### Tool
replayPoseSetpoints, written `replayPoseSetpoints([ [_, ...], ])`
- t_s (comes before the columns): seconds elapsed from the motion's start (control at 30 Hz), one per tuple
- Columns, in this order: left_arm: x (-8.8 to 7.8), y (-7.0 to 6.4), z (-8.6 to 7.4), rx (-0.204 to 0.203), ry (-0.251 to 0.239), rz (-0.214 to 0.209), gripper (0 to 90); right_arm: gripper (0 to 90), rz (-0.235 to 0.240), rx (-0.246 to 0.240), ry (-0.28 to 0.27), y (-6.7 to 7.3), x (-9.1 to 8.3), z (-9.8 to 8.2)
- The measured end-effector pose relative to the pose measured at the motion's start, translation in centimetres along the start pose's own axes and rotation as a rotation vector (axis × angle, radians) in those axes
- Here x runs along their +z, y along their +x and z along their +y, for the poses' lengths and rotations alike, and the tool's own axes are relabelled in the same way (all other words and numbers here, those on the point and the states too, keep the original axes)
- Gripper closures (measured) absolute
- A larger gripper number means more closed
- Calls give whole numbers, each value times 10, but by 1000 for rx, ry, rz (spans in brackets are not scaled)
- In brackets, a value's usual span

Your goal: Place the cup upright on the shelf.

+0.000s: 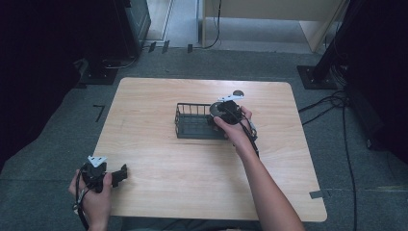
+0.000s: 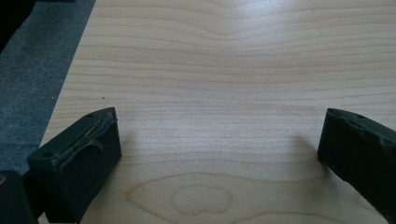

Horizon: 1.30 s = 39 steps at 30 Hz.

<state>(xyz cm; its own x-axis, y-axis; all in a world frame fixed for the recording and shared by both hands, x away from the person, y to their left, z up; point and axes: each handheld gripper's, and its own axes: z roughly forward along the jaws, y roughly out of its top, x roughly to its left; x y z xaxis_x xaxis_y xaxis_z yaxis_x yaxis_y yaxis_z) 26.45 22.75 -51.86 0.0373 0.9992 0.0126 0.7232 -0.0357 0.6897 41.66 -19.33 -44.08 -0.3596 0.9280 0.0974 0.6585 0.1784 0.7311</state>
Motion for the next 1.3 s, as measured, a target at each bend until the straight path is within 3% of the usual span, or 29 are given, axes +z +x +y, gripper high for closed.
replayPoseSetpoints([
  [0.2,0,0,0,0,0,0,0,101,0,0,13,1,-5,2],
  [0.33,0,0,0,0,0,0,0,15,14,-6,10,0,-11,5],
  [0.53,0,0,0,0,0,0,0,13,9,-8,-33,-1,-23,8],
  [0.8,0,0,0,0,0,0,0,13,2,-9,-100,-4,-53,10],
  [0.83,0,0,0,1,0,0,0,13,3,-9,-116,-5,-62,7],
  [1.1,0,0,0,0,0,0,0,13,-4,2,-151,-14,-87,-4],
  [1.3,0,0,0,1,0,0,0,13,-36,27,-168,-26,-108,-21],
])
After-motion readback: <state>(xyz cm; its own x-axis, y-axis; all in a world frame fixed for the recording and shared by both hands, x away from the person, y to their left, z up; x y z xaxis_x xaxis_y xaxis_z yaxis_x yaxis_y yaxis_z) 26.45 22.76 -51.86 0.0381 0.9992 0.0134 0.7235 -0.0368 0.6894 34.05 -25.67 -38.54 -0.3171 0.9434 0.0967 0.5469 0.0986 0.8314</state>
